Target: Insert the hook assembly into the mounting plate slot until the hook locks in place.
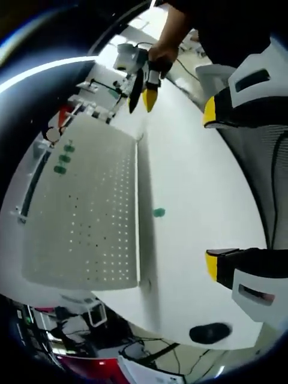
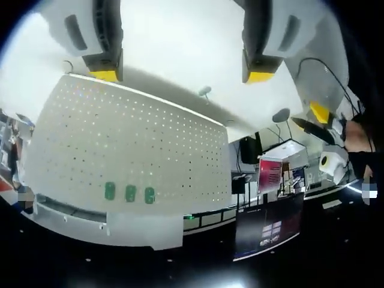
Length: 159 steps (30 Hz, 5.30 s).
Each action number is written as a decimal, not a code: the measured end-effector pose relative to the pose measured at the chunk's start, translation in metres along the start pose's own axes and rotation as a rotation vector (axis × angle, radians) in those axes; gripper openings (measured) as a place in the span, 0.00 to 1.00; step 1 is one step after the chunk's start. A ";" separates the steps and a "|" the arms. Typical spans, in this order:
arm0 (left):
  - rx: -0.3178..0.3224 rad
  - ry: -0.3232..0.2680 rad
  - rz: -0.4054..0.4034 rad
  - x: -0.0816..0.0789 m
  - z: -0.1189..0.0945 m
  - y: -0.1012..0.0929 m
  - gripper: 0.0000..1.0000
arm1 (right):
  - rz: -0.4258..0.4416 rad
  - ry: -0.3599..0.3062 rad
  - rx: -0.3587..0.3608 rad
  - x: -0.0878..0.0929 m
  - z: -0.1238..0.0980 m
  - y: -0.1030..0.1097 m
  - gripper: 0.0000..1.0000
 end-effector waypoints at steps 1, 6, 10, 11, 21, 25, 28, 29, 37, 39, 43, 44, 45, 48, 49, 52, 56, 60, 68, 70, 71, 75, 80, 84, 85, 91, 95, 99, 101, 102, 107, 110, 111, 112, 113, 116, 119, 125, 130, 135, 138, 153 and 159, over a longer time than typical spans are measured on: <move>0.006 0.022 0.039 0.002 0.000 -0.001 0.84 | 0.008 0.005 -0.015 0.003 0.000 0.003 0.77; 0.021 0.039 0.033 0.005 0.003 -0.004 0.86 | 0.088 0.038 -0.060 0.022 -0.005 0.016 0.75; 0.004 0.043 0.029 0.005 0.003 0.003 0.86 | 0.117 0.086 -0.098 0.033 -0.005 0.025 0.67; 0.001 0.044 0.029 0.005 0.003 0.004 0.85 | 0.126 0.090 -0.110 0.034 -0.003 0.027 0.69; -0.035 0.046 -0.046 0.010 0.004 0.014 0.83 | 0.214 0.114 -0.194 0.037 0.040 0.039 0.45; -0.039 0.046 -0.054 0.009 0.006 0.017 0.82 | 0.195 0.128 -0.203 0.038 0.061 0.038 0.40; -0.048 0.045 -0.061 0.007 0.007 0.022 0.82 | 0.182 0.158 -0.215 0.044 0.085 0.036 0.40; -0.049 0.045 -0.062 0.007 0.007 0.023 0.82 | 0.179 0.176 -0.224 0.047 0.093 0.036 0.39; -0.067 0.050 -0.081 0.007 0.008 0.031 0.82 | 0.195 0.244 -0.240 0.061 0.141 0.037 0.36; -0.069 0.057 -0.084 0.008 0.009 0.033 0.82 | 0.195 0.252 -0.250 0.062 0.154 0.039 0.36; -0.071 0.060 -0.097 0.009 0.013 0.035 0.82 | 0.122 0.264 -0.280 0.062 0.176 0.044 0.33; -0.071 0.060 -0.101 0.009 0.014 0.035 0.82 | 0.115 0.263 -0.282 0.063 0.184 0.046 0.33; -0.071 0.060 -0.104 0.009 0.015 0.035 0.82 | 0.116 0.269 -0.286 0.064 0.189 0.046 0.32; -0.058 0.068 -0.116 0.010 0.017 0.034 0.81 | 0.109 0.295 -0.299 0.069 0.206 0.049 0.31; -0.049 0.068 -0.127 0.009 0.017 0.033 0.81 | 0.086 0.306 -0.310 0.071 0.213 0.051 0.30; -0.039 0.056 -0.149 0.008 0.018 0.031 0.80 | 0.072 0.326 -0.319 0.076 0.226 0.053 0.28; -0.046 0.063 -0.149 0.009 0.017 0.032 0.79 | 0.054 0.357 -0.302 0.082 0.242 0.050 0.28; -0.062 0.058 -0.158 0.009 0.011 0.035 0.78 | -0.008 0.350 -0.272 0.081 0.257 0.046 0.24; -0.095 0.057 -0.177 0.014 0.005 0.041 0.76 | 0.096 0.434 -0.200 0.092 0.276 0.046 0.17; -0.100 0.051 -0.184 0.014 0.004 0.041 0.75 | 0.104 0.428 -0.183 0.090 0.279 0.044 0.13; -0.100 0.050 -0.185 0.014 0.004 0.040 0.75 | 0.110 0.428 -0.175 0.089 0.280 0.045 0.12; -0.096 0.053 -0.183 0.014 0.004 0.039 0.75 | 0.092 0.459 -0.176 0.091 0.283 0.045 0.05; -0.097 0.051 -0.182 0.014 0.004 0.040 0.74 | 0.063 0.475 -0.195 0.089 0.281 0.046 0.02; -0.090 0.065 -0.168 0.014 0.005 0.039 0.74 | 0.072 0.448 -0.219 0.082 0.278 0.048 0.00; -0.089 0.066 -0.167 0.014 0.005 0.039 0.74 | 0.065 0.447 -0.215 0.082 0.277 0.047 0.00; -0.081 0.050 -0.163 0.010 0.008 0.036 0.74 | 0.036 0.372 -0.209 0.072 0.265 0.044 0.00; -0.080 0.045 -0.162 0.009 0.008 0.036 0.74 | 0.042 0.287 -0.200 0.052 0.254 0.045 0.00; -0.081 0.034 -0.155 0.004 0.010 0.036 0.74 | 0.068 0.191 -0.213 0.028 0.241 0.050 0.00; -0.079 0.021 -0.161 -0.001 0.012 0.037 0.74 | 0.083 0.158 -0.220 0.017 0.235 0.052 0.00; -0.077 0.012 -0.167 -0.004 0.013 0.036 0.74 | 0.102 0.129 -0.220 0.012 0.231 0.054 0.00; -0.087 -0.037 -0.209 -0.017 0.020 0.038 0.74 | 0.171 0.033 -0.240 -0.015 0.205 0.067 0.00; -0.107 -0.093 -0.299 -0.026 0.024 0.042 0.74 | 0.219 0.013 -0.268 -0.023 0.182 0.081 0.00; -0.107 -0.103 -0.315 -0.027 0.024 0.042 0.74 | 0.231 -0.010 -0.266 -0.026 0.176 0.084 0.00; -0.102 -0.109 -0.322 -0.030 0.025 0.043 0.74 | 0.261 -0.022 -0.270 -0.028 0.167 0.089 0.00; -0.100 -0.109 -0.321 -0.030 0.026 0.043 0.73 | 0.283 -0.031 -0.265 -0.030 0.161 0.093 0.00; -0.083 -0.106 -0.307 -0.034 0.030 0.037 0.71 | 0.310 -0.062 -0.262 -0.036 0.145 0.103 0.00; -0.071 -0.103 -0.288 -0.036 0.033 0.032 0.71 | 0.294 -0.111 -0.280 -0.045 0.133 0.116 0.00; -0.035 -0.118 -0.290 -0.040 0.038 0.023 0.67 | 0.349 -0.168 -0.296 -0.059 0.120 0.137 0.00; -0.016 -0.133 -0.307 -0.043 0.040 0.021 0.57 | 0.371 -0.194 -0.305 -0.064 0.112 0.150 0.00; 0.015 -0.186 -0.341 -0.050 0.039 0.016 0.43 | 0.363 -0.229 -0.314 -0.072 0.106 0.155 0.00; 0.048 -0.206 -0.387 -0.052 0.038 0.012 0.37 | 0.357 -0.235 -0.317 -0.073 0.105 0.157 0.00; 0.121 -0.248 -0.420 -0.057 0.031 -0.004 0.10 | 0.328 -0.254 -0.356 -0.077 0.095 0.172 0.00; 0.140 -0.263 -0.431 -0.061 0.031 -0.007 0.07 | 0.307 -0.273 -0.368 -0.084 0.093 0.176 0.00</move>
Point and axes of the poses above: the point that each gripper's makers call its tool centre point, and the gripper's own axes: z roughly forward along the fingers, y roughly to its left, x roughly out of its underside, the point moved 7 cm from there along -z, roughly backward along the fingers, and after that the axes turned 14 degrees about -y, right-handed, at the moved point
